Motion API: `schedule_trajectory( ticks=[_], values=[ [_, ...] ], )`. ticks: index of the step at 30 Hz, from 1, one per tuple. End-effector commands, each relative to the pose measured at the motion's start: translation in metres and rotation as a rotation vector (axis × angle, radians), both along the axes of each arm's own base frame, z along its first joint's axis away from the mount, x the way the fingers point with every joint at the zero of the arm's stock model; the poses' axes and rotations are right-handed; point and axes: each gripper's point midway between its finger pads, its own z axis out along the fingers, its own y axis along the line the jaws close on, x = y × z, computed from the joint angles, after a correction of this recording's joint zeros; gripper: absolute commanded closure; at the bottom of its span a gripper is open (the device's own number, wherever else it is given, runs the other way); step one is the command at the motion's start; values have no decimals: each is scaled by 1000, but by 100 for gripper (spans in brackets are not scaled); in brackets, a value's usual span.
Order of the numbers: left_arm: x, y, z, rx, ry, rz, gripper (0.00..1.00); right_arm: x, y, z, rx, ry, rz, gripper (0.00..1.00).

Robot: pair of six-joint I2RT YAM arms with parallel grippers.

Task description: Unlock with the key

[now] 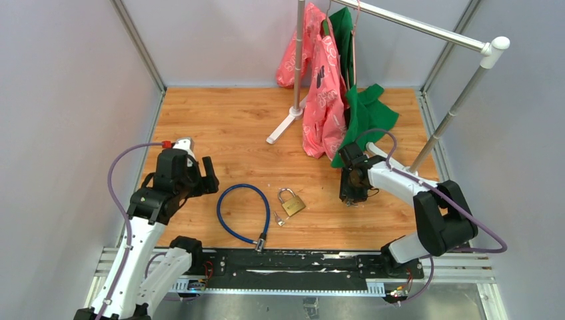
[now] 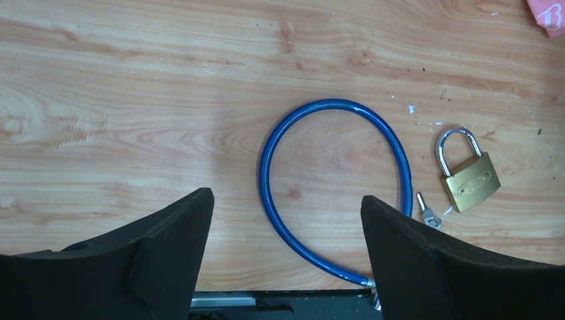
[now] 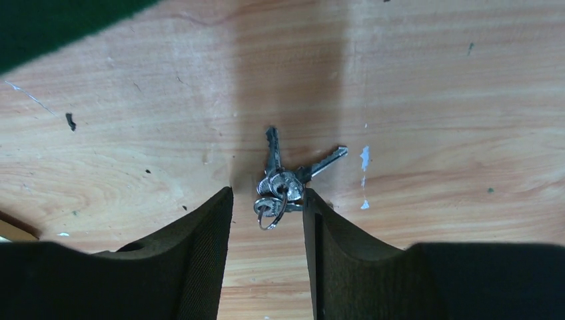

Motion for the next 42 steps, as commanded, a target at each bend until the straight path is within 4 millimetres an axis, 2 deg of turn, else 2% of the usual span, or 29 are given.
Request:
schedule_trajectory(
  ticks=[1, 10, 18, 26, 31, 42],
  values=[
    [-2, -1, 0, 2, -5, -9, 14, 2, -2, -7, 8, -15, -26, 58],
    [-2, -2, 0, -2, -5, -18, 14, -9, -18, -18, -12, -10, -74, 58],
    [-2, -3, 0, -3, -7, -20, 14, -8, -24, -10, -16, -41, -97, 52],
    [-2, -3, 0, -2, -4, -22, 14, -7, -27, -4, -15, -59, -93, 51],
    [-2, -3, -1, -2, 0, -24, 14, -5, -31, 2, -8, -81, -96, 45],
    [-2, -3, -2, -2, 5, -24, 15, -1, -30, -15, 13, -59, -101, 53]
  ],
)
